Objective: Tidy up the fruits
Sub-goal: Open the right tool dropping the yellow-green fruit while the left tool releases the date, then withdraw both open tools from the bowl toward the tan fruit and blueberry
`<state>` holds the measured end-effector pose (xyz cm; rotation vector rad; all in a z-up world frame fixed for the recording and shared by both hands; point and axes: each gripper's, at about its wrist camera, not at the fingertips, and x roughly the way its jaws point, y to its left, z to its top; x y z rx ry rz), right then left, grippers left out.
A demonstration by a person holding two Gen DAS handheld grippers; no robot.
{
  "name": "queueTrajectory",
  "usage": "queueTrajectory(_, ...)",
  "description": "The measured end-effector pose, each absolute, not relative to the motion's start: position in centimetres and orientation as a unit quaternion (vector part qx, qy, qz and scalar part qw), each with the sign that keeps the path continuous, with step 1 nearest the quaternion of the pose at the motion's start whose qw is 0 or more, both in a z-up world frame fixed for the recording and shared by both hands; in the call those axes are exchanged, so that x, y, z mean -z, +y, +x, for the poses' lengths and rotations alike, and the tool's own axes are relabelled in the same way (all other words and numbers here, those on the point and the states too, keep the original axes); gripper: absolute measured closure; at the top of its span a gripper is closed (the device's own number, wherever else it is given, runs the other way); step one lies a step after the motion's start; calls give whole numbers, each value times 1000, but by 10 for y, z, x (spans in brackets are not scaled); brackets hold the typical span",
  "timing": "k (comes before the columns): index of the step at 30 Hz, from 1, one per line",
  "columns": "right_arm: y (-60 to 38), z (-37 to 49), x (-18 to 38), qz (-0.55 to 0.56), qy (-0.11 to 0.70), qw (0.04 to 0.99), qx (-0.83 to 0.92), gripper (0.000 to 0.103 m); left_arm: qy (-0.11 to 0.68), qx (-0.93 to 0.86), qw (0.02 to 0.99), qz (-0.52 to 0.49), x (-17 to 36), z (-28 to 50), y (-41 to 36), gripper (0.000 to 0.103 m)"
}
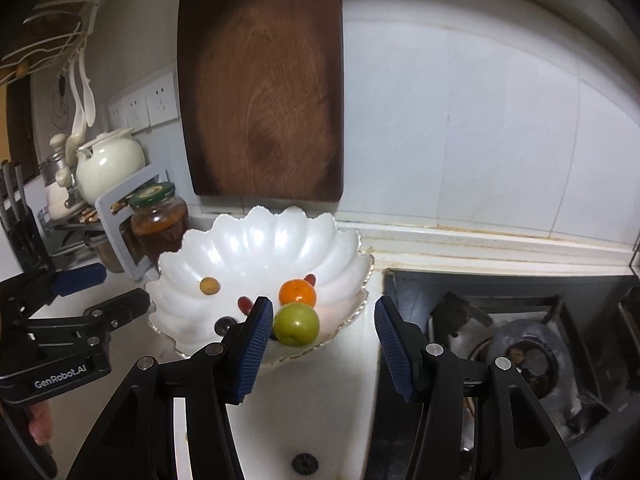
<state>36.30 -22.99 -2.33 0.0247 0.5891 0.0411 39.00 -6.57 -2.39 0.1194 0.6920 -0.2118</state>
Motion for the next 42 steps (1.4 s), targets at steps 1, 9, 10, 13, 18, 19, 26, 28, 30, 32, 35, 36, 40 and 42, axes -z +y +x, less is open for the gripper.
queueTrajectory(1, -230, 359, 22, 11, 288, 957, -20, 49, 336, 103, 934, 60, 23, 387, -67, 37)
queueTrajectory(9, -234, 329, 15, 14, 276, 961, -20, 49, 324, 107, 938, 68, 13, 356, -70, 37)
queueTrajectory(10, -234, 327, 15, 14, 276, 961, -21, 49, 323, 107, 938, 69, 13, 353, -71, 37)
queueTrajectory(13, -235, 318, 16, 15, 278, 960, -22, 49, 325, 110, 937, 69, 15, 344, -72, 37)
queueTrajectory(18, -235, 307, 22, 17, 286, 958, -27, 49, 334, 115, 933, 69, 23, 334, -74, 37)
queueTrajectory(19, -235, 306, 24, 17, 289, 957, -28, 49, 337, 115, 932, 70, 26, 333, -74, 37)
queueTrajectory(26, -233, 297, 37, 13, 309, 950, -38, 49, 350, 119, 926, 77, 41, 322, -75, 37)
queueTrajectory(28, -232, 296, 41, 14, 315, 948, -41, 49, 353, 122, 924, 79, 44, 320, -76, 37)
queueTrajectory(30, -232, 296, 45, 15, 323, 945, -44, 49, 356, 125, 923, 82, 49, 317, -75, 37)
queueTrajectory(32, -231, 295, 50, 16, 330, 943, -47, 49, 359, 128, 921, 84, 54, 315, -76, 37)
queueTrajectory(35, -229, 295, 59, 15, 343, 938, -51, 49, 366, 132, 918, 84, 62, 314, -76, 37)
queueTrajectory(36, -228, 295, 62, 15, 347, 936, -52, 49, 370, 134, 915, 84, 65, 314, -76, 37)
queueTrajectory(40, -226, 296, 74, 14, 367, 928, -57, 49, 379, 139, 911, 82, 77, 314, -76, 37)
queueTrajectory(42, -225, 296, 80, 12, 375, 925, -59, 49, 386, 145, 907, 84, 84, 314, -77, 37)
